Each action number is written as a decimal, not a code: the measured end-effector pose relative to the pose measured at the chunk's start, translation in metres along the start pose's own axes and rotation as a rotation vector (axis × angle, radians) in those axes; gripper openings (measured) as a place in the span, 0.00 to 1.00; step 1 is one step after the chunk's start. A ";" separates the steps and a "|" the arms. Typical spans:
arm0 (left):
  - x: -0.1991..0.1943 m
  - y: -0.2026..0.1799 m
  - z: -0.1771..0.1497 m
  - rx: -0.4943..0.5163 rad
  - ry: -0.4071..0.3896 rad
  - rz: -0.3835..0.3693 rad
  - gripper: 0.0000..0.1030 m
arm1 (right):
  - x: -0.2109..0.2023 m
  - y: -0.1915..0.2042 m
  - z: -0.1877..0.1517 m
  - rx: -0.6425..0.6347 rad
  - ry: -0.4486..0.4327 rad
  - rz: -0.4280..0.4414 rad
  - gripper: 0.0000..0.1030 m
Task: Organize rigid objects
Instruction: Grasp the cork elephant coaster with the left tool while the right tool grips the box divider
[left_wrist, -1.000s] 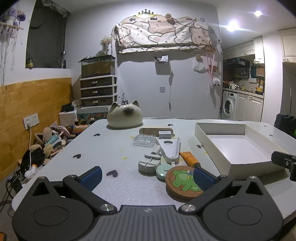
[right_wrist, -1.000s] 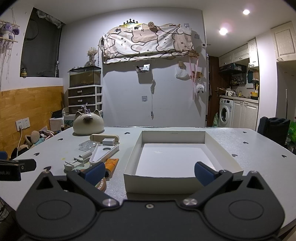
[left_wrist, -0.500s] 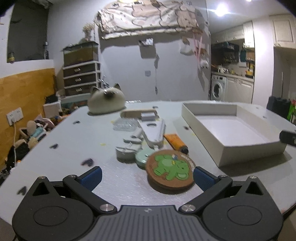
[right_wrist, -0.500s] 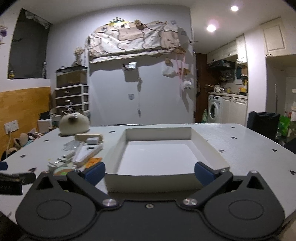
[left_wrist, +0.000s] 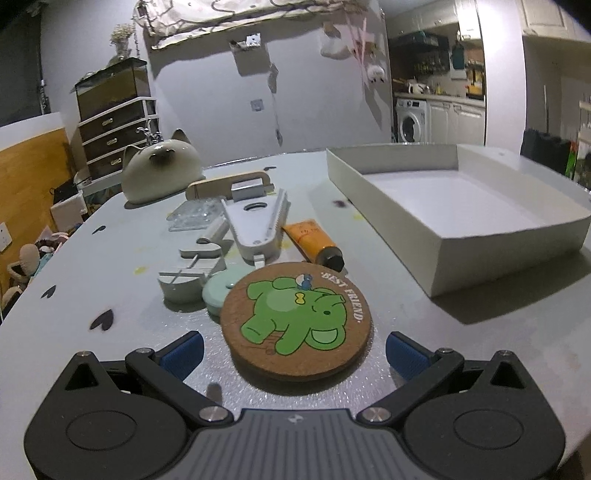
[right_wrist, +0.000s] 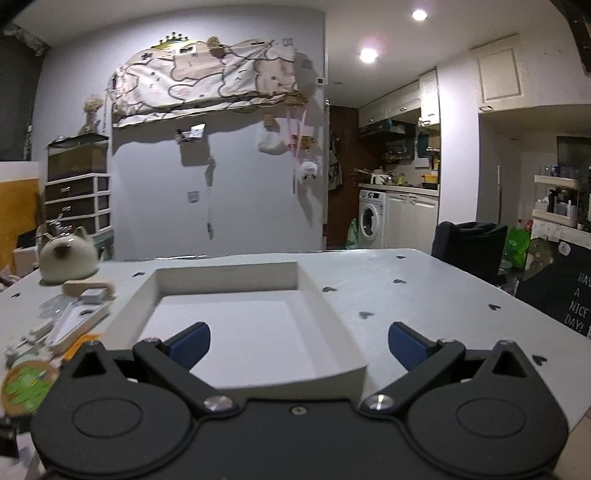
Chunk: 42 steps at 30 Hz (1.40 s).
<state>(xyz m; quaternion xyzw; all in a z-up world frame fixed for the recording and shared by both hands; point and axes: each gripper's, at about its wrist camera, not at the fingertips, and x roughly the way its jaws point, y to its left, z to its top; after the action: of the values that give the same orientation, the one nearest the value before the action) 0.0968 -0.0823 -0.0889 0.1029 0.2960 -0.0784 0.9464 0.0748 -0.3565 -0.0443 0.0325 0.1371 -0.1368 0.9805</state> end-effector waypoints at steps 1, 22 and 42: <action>0.004 -0.001 0.000 0.007 0.005 0.008 1.00 | 0.005 -0.004 0.002 0.008 0.002 -0.007 1.00; 0.029 0.015 0.009 -0.101 0.004 -0.033 1.00 | 0.144 -0.051 0.005 -0.006 0.370 0.066 0.34; 0.024 0.013 0.005 -0.067 -0.017 -0.056 1.00 | 0.173 -0.045 0.004 -0.059 0.501 0.091 0.10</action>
<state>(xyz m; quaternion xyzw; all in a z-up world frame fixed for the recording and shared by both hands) 0.1214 -0.0732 -0.0967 0.0622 0.2934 -0.0958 0.9492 0.2232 -0.4450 -0.0895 0.0426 0.3781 -0.0763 0.9216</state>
